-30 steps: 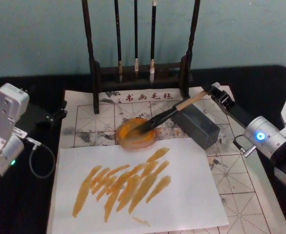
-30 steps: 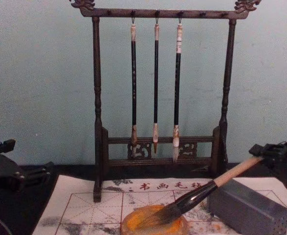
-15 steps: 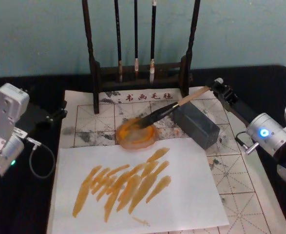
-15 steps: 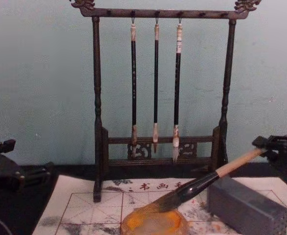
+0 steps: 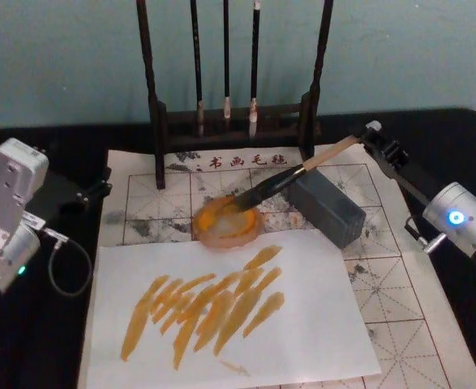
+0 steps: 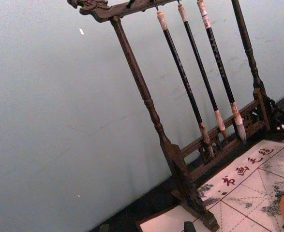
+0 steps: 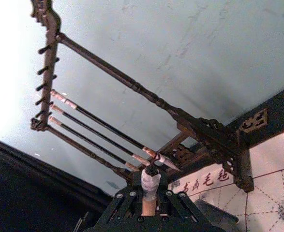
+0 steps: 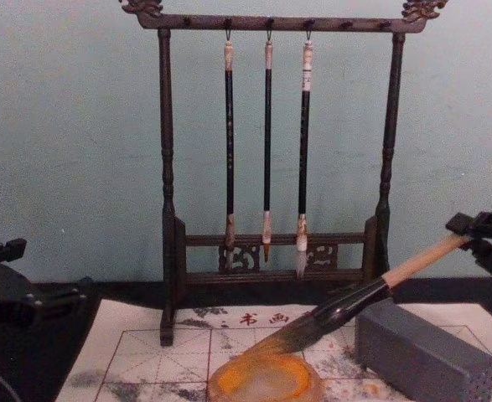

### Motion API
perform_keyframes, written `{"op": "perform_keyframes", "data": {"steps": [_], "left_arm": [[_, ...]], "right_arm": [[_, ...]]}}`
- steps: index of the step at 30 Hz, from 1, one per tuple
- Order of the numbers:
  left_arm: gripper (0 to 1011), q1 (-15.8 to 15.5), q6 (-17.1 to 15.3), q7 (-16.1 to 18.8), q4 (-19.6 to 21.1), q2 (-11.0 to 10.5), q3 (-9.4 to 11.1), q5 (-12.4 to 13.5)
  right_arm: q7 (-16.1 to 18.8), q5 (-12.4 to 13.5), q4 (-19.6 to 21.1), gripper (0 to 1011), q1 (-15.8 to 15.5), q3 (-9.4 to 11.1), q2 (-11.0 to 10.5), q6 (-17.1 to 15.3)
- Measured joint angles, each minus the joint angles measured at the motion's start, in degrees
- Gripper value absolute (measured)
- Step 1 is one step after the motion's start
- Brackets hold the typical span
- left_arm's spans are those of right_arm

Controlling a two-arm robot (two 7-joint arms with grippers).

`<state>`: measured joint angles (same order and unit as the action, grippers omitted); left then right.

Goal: Pick up the brush from the inkstone, write on the paper, then place the brush back to its original position.

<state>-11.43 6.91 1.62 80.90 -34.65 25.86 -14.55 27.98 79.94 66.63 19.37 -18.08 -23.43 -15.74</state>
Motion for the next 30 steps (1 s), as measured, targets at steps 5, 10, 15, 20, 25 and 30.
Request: {"op": "perform_keyframes", "data": {"steps": [5, 10, 15, 20, 25, 30], "left_arm": [[1001, 0.0, 0.0, 0.0, 0.0, 0.0, 0.0, 0.0], [1001, 0.0, 0.0, 0.0, 0.0, 0.0, 0.0, 0.0], [1001, 0.0, 0.0, 0.0, 0.0, 0.0, 0.0, 0.0], [1001, 0.0, 0.0, 0.0, 0.0, 0.0, 0.0, 0.0], [1001, 0.0, 0.0, 0.0, 0.0, 0.0, 0.0, 0.0], [1001, 0.0, 0.0, 0.0, 0.0, 0.0, 0.0, 0.0]], "right_arm": [[0.42, 0.83, 2.02, 189, -0.9, -0.32, -1.78, -0.31], [0.62, 1.32, 3.41, 189, -1.66, -0.72, -3.21, -0.51], [1.03, 1.61, 4.41, 189, -2.25, -1.18, -4.52, -0.57], [1.94, 1.18, 5.03, 189, -2.36, -2.45, -6.07, -0.19], [2.87, 0.67, 5.03, 189, -1.97, -3.44, -6.89, 0.3], [3.88, 0.36, 5.03, 189, -1.61, -4.3, -7.73, 0.59]]}}
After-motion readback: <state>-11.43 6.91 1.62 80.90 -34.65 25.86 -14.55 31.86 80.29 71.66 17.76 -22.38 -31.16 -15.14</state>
